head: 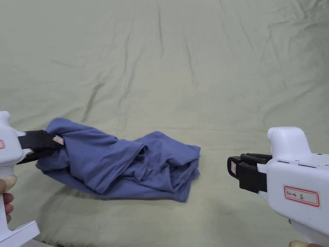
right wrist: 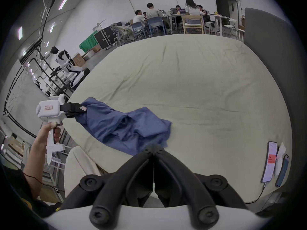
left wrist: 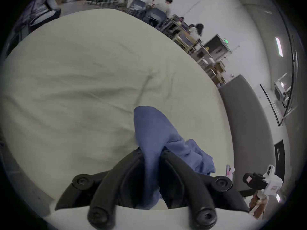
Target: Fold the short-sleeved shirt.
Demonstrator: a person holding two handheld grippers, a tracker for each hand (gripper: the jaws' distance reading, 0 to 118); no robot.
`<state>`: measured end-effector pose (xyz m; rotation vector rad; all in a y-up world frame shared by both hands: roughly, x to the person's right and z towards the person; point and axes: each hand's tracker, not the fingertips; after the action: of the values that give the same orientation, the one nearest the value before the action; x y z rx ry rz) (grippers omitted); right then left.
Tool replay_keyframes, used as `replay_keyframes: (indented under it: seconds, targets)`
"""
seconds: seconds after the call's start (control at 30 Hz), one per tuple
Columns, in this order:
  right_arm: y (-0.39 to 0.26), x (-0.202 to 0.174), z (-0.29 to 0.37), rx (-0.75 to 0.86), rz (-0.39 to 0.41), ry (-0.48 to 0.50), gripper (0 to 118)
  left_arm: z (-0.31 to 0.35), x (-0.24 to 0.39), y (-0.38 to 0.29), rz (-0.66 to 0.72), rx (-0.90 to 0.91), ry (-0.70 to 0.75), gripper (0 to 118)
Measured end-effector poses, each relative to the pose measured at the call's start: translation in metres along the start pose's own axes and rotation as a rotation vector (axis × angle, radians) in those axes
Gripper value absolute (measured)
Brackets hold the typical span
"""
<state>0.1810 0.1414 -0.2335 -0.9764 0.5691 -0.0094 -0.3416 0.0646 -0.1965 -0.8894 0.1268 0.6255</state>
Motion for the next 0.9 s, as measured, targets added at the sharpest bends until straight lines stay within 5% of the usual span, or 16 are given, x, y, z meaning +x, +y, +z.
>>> replay_keyframes:
  seconds: [0.13,0.3,0.5,0.67,0.73,0.8,0.9]
  targets:
    - [0.001,-0.004,-0.007,-0.007,0.004,0.005,3,0.012,0.023,0.002,-0.081,-0.007,0.134,13]
    - [0.0,-0.007,-0.011,-0.01,-0.006,0.017,3,0.003,0.112,-0.025,-0.094,0.006,0.041,13]
    - [-0.003,-0.006,-0.007,-0.019,-0.001,0.015,3,-0.088,0.212,-0.087,-0.308,-0.18,-0.002,13]
    - [-0.006,0.002,-0.005,-0.02,-0.022,-0.001,3,-0.155,0.219,-0.126,-0.402,-0.228,0.032,14]
    - [-0.007,0.006,-0.006,-0.024,-0.029,-0.005,3,-0.143,0.209,-0.116,-0.379,-0.131,-0.048,45]
    - [-0.009,0.009,-0.007,-0.02,-0.035,0.005,3,-0.126,0.198,-0.105,-0.182,-0.18,-0.307,112]
    - [-0.009,0.015,-0.008,-0.009,-0.043,0.018,3,-0.073,0.18,-0.095,-0.133,-0.035,-0.295,118]
